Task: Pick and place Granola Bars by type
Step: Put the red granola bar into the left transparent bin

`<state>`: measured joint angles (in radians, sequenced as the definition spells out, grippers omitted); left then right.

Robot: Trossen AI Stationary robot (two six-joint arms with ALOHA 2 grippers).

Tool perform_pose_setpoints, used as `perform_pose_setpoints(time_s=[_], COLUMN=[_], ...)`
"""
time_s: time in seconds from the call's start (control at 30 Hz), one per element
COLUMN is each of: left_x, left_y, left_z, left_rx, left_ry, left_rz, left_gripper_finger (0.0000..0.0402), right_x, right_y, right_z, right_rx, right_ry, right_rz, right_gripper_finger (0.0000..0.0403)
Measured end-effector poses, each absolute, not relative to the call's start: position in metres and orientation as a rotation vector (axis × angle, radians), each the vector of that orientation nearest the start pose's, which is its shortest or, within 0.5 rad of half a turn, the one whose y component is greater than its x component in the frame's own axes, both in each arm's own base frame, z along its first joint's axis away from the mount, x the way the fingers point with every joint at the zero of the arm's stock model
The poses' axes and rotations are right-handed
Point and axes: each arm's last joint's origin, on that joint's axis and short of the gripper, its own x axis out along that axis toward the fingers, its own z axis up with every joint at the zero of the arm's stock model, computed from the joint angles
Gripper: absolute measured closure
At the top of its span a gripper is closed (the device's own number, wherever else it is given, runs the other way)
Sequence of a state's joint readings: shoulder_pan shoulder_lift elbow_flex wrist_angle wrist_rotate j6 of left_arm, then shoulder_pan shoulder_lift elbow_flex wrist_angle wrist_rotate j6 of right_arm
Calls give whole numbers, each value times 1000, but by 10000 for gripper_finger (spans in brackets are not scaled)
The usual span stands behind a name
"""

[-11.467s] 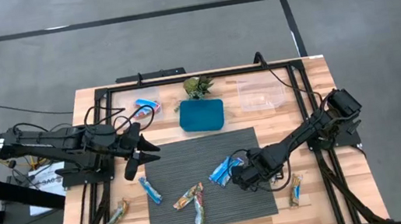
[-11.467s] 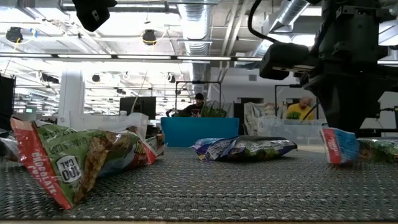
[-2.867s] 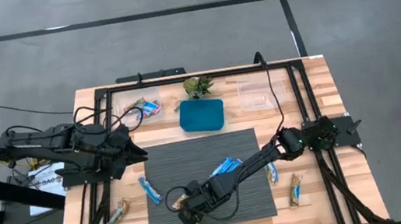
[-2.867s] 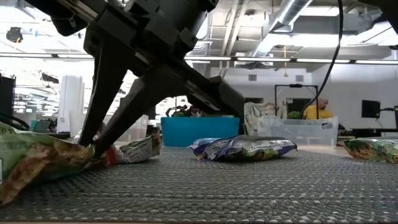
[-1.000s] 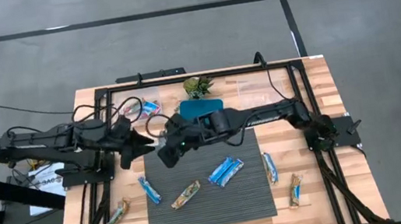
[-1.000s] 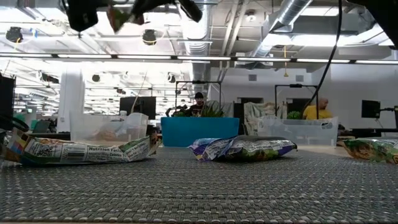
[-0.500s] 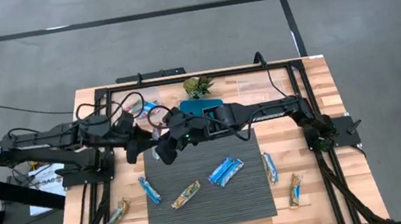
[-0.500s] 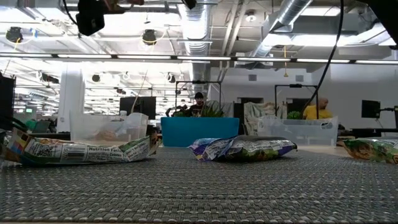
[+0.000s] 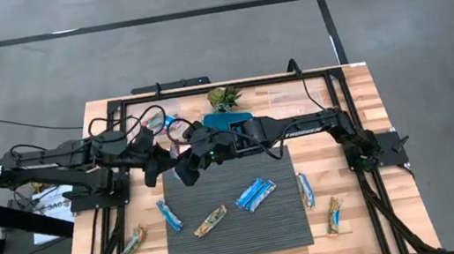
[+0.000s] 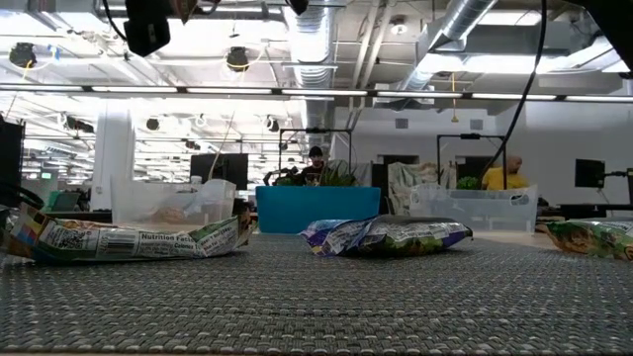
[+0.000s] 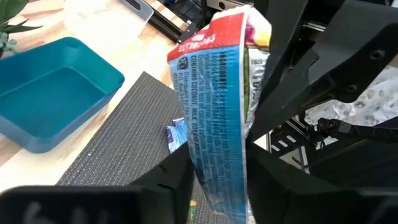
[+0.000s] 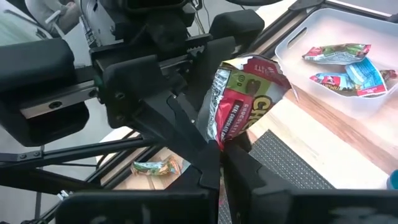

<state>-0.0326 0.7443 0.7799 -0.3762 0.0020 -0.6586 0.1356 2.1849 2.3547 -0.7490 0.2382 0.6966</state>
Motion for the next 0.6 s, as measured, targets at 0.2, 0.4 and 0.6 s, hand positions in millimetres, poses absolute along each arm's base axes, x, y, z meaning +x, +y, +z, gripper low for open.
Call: perform_pose_setpoints(time_s=[0.2, 0.4, 0.6], left_x=[160, 160, 157], left_y=[-5, -3, 4], left_z=[321, 318, 313], left_rx=[-630, -612, -593], left_ry=[321, 319, 310], left_rz=[69, 152, 372], left_gripper_finger=[365, 383, 373], right_x=[480, 473, 440], right_y=[58, 54, 54], right_z=[367, 367, 383], right_rx=[569, 510, 396], right_ry=[508, 580, 683], right_rz=[-297, -303, -390], right_gripper_finger=[398, 348, 299])
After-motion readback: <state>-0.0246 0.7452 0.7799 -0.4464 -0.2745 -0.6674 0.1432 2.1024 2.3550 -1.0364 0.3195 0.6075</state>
